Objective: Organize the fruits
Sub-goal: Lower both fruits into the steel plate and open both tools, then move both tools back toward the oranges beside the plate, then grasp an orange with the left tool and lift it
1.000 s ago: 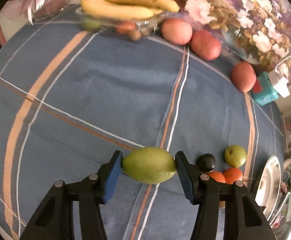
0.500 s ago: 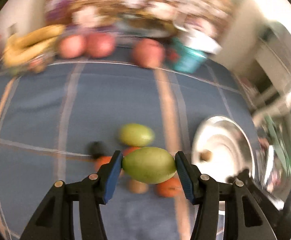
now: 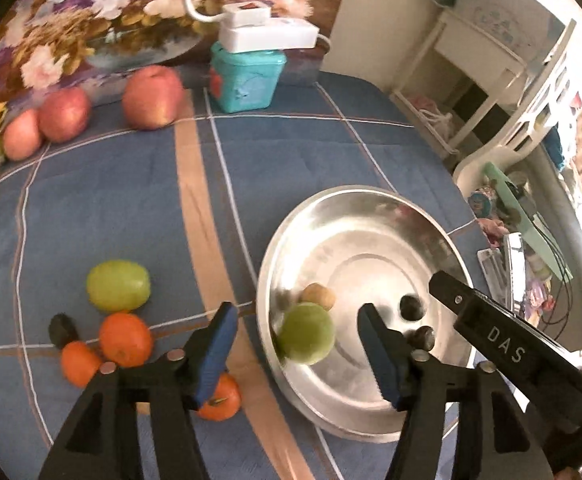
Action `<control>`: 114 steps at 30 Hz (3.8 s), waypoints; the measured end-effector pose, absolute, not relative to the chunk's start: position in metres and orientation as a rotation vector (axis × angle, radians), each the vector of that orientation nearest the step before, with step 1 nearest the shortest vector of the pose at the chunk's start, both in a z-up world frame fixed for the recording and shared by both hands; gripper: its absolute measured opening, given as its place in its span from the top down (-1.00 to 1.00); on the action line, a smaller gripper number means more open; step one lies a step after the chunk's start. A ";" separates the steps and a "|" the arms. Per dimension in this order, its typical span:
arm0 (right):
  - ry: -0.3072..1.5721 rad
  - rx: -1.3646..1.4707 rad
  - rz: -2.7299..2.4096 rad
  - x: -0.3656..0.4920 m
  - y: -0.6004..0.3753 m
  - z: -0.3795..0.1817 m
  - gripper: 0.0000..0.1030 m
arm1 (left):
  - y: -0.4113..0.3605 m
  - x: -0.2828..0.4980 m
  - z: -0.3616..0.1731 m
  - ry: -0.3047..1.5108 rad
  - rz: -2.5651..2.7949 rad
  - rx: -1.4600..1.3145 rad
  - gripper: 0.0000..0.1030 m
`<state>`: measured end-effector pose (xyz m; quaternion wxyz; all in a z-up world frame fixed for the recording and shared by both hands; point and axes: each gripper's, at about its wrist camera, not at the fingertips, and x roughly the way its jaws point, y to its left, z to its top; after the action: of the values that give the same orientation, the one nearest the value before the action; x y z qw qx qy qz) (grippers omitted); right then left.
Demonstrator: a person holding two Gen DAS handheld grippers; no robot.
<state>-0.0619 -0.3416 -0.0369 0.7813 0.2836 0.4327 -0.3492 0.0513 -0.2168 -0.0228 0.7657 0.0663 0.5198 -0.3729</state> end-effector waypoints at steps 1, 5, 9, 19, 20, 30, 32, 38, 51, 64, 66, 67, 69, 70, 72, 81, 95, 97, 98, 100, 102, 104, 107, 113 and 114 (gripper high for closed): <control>0.929 0.613 -0.756 -0.062 -0.342 -0.036 0.19 | -0.218 0.052 -0.023 1.129 -0.814 0.144 -0.33; 0.901 0.601 -0.777 -0.062 -0.347 -0.035 0.10 | -0.213 0.056 -0.026 1.147 -0.799 0.137 -0.45; 0.920 0.593 -0.773 -0.062 -0.345 -0.038 0.09 | -0.194 0.069 -0.030 1.167 -0.684 0.132 -0.66; 0.957 0.495 -0.689 -0.056 -0.317 -0.044 0.09 | -0.108 0.094 -0.037 1.185 -0.380 0.072 -1.00; 0.952 0.491 -0.664 -0.055 -0.311 -0.043 0.09 | -0.096 0.095 -0.038 1.197 -0.358 0.044 -1.00; 0.928 0.492 -0.584 -0.054 -0.278 -0.028 0.09 | -0.051 0.081 -0.038 1.225 -0.305 -0.046 -1.00; 0.943 0.470 -0.563 -0.051 -0.271 -0.028 0.09 | -0.047 0.076 -0.038 1.231 -0.304 -0.044 -1.00; 0.983 0.428 -0.504 -0.040 -0.247 -0.031 -0.54 | -0.026 0.074 -0.035 1.208 -0.237 -0.053 -1.00; 1.020 0.470 -0.476 -0.021 -0.213 -0.026 -0.96 | 0.017 0.090 -0.027 1.159 -0.097 -0.075 -1.00; 1.118 0.576 -0.484 0.006 -0.201 -0.046 -0.96 | 0.007 0.116 -0.040 1.202 -0.167 -0.087 -1.00; 1.115 0.580 -0.507 0.008 -0.207 -0.044 -0.96 | -0.003 0.120 -0.043 1.207 -0.184 -0.063 -1.00; 1.118 0.586 -0.520 0.011 -0.210 -0.045 -0.96 | -0.008 0.122 -0.044 1.212 -0.195 -0.054 -1.00; 1.129 0.593 -0.534 0.015 -0.216 -0.048 -0.96 | -0.019 0.126 -0.049 1.232 -0.225 -0.047 -1.00; 1.134 0.594 -0.536 0.016 -0.218 -0.049 -0.96 | -0.023 0.127 -0.051 1.243 -0.240 -0.054 -1.00; 1.140 0.584 -0.542 0.020 -0.224 -0.050 -0.96 | -0.029 0.129 -0.056 1.266 -0.254 -0.072 -1.00; 1.119 0.557 -0.578 0.035 -0.251 -0.053 -0.96 | -0.039 0.137 -0.072 1.347 -0.291 -0.179 -0.97; 1.120 0.623 -0.562 0.022 -0.266 -0.066 -0.96 | -0.058 0.131 -0.079 1.397 -0.371 -0.262 0.13; 1.124 0.623 -0.557 0.021 -0.266 -0.067 -0.96 | -0.063 0.130 -0.079 1.404 -0.390 -0.272 0.28; 1.125 0.623 -0.555 0.019 -0.265 -0.066 -0.96 | -0.063 0.129 -0.078 1.403 -0.391 -0.264 0.29; 1.127 0.623 -0.550 0.019 -0.266 -0.067 -0.96 | -0.069 0.128 -0.077 1.393 -0.392 -0.239 0.30; 1.128 0.618 -0.547 0.017 -0.266 -0.066 -0.96 | -0.073 0.127 -0.076 1.389 -0.393 -0.233 0.31; 1.132 0.611 -0.545 0.015 -0.264 -0.067 -0.96 | -0.073 0.127 -0.075 1.390 -0.384 -0.235 0.31; 1.145 0.603 -0.530 0.012 -0.260 -0.069 -0.96 | -0.071 0.122 -0.072 1.368 -0.342 -0.195 0.31; 1.146 0.572 -0.515 0.008 -0.249 -0.065 -0.96 | -0.044 0.127 -0.066 1.352 -0.279 -0.252 0.32; 1.143 0.573 -0.506 0.007 -0.247 -0.064 -0.96 | -0.036 0.128 -0.065 1.350 -0.270 -0.273 0.32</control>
<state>0.0065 -0.2469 -0.0639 0.7728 0.2645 0.5275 -0.2336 0.1280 -0.0363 -0.0652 0.7638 -0.1258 0.6208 -0.1241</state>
